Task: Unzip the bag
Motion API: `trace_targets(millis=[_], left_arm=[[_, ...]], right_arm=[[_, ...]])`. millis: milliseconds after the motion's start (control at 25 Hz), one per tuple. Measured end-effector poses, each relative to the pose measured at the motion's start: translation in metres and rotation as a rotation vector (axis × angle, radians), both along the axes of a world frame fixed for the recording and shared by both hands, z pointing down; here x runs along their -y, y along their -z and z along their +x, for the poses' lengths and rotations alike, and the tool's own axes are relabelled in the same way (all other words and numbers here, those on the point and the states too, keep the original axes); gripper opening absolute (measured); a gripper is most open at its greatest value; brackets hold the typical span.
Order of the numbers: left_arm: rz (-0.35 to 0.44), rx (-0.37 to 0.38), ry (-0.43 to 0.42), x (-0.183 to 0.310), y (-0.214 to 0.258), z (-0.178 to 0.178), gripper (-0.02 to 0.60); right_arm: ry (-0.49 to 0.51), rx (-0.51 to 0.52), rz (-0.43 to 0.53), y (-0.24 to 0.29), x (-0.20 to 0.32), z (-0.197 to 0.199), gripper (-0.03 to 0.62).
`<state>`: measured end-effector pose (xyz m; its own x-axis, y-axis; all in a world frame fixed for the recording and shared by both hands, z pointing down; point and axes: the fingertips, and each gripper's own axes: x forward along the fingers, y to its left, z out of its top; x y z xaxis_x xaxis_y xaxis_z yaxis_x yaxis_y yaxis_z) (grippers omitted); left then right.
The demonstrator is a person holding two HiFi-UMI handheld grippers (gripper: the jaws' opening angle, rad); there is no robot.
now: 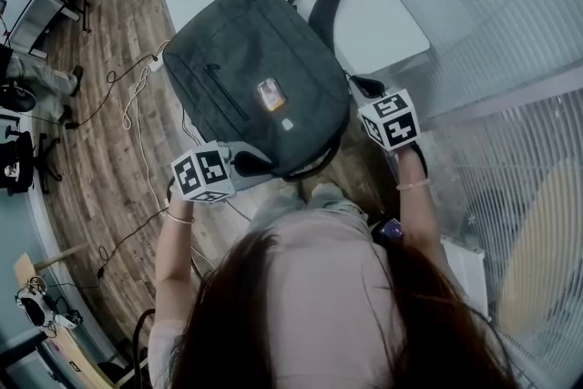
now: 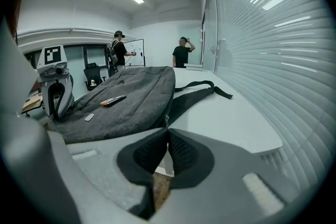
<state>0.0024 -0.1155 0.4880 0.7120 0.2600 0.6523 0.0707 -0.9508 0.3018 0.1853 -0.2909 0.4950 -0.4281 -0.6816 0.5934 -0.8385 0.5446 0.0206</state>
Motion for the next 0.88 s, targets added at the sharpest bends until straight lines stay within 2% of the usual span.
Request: trace_targets(millis=[880], left_arm=[[-0.001, 0.029, 0.002, 0.000, -0.007, 0.001, 0.054]], right_arm=[[0.091, 0.019, 0.031, -0.001, 0.035, -0.009, 0.011]])
